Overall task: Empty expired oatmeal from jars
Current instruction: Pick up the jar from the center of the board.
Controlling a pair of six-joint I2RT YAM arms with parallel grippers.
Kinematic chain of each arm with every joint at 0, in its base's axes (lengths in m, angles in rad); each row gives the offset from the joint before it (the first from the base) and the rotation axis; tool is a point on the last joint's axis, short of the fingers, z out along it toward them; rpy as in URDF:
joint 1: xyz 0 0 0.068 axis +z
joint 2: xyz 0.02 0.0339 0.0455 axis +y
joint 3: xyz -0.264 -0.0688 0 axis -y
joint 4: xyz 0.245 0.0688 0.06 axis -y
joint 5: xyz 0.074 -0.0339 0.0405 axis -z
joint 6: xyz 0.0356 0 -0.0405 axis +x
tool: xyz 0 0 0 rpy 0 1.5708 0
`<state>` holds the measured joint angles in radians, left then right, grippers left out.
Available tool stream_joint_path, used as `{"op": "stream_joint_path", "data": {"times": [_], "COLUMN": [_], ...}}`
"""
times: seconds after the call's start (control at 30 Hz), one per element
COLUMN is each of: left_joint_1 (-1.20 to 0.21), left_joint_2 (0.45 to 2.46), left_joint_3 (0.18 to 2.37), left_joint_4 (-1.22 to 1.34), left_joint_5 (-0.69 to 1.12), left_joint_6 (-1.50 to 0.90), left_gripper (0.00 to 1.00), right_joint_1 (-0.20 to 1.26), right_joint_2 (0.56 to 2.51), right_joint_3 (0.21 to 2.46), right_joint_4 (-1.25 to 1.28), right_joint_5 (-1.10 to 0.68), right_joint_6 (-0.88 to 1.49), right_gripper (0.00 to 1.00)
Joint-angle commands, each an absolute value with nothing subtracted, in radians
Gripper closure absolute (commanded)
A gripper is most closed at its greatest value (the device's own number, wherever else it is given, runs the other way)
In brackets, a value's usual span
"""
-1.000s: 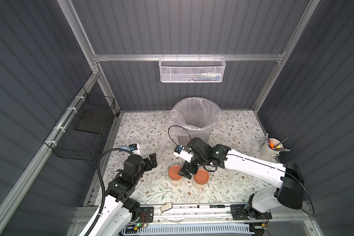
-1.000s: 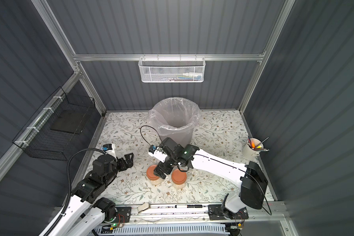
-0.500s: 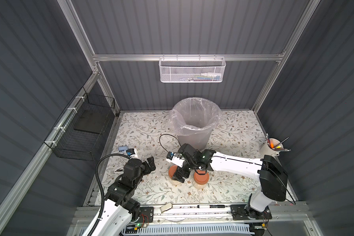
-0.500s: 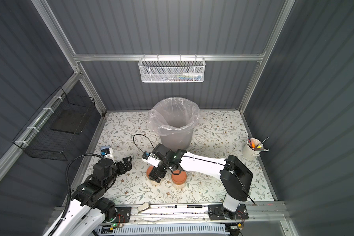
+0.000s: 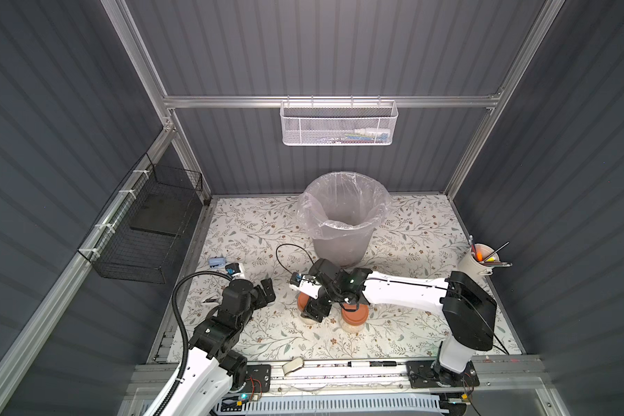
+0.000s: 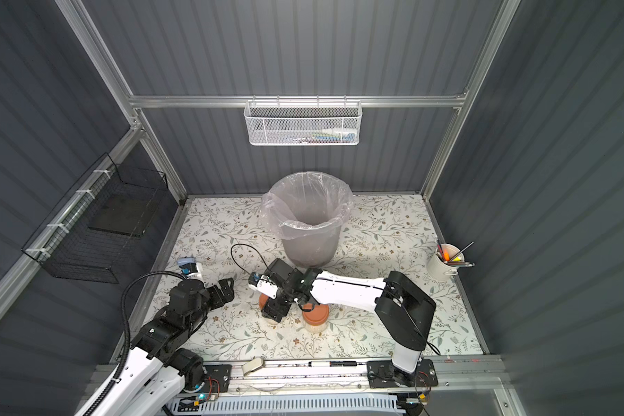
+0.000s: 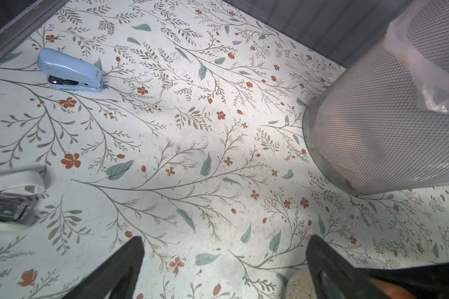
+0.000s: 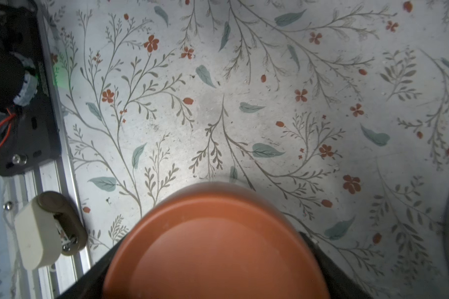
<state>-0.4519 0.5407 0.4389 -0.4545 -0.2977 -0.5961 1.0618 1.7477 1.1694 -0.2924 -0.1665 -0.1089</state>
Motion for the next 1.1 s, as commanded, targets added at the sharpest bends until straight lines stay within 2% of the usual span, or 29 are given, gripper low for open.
{"op": "stream_joint_path", "data": {"times": [0.0,0.23,0.47,0.73,0.83,0.97,1.07], "left_joint_1": [-0.454,-0.454,-0.454,-0.469,-0.529,-0.701,-0.765], "left_joint_2": [0.548,0.525,0.486,0.672,0.781,0.939,1.037], "left_joint_3": [0.413,0.299,0.253,0.228,0.238,0.288,0.310], "left_joint_4": [-0.402,-0.244,-0.179,0.038,0.107,0.163,0.217], "left_joint_5": [-0.271,-0.097,0.054,0.235,0.218,0.066,0.019], "left_joint_6": [-0.573,-0.537,-0.498,-0.444,-0.407,-0.318,-0.264], "left_gripper": [0.01,0.04,0.00,0.02,0.02,0.01,0.00], "right_joint_1": [1.053,1.004,0.912,0.883,0.873,0.861,0.855], "right_joint_2": [1.761,1.783,1.763,1.744,1.739,1.729,1.719], "right_joint_3": [1.146,1.179,1.219,1.301,1.300,1.296,1.314], "right_joint_4": [-0.288,-0.281,-0.303,-0.383,-0.416,-0.425,-0.442], "right_joint_5": [-0.108,-0.021,-0.089,-0.111,-0.106,-0.088,-0.081], "right_joint_6": [-0.090,-0.031,0.021,0.006,0.013,0.032,0.043], "right_gripper": [0.28,0.40,0.43,0.43,0.44,0.44,0.44]}}
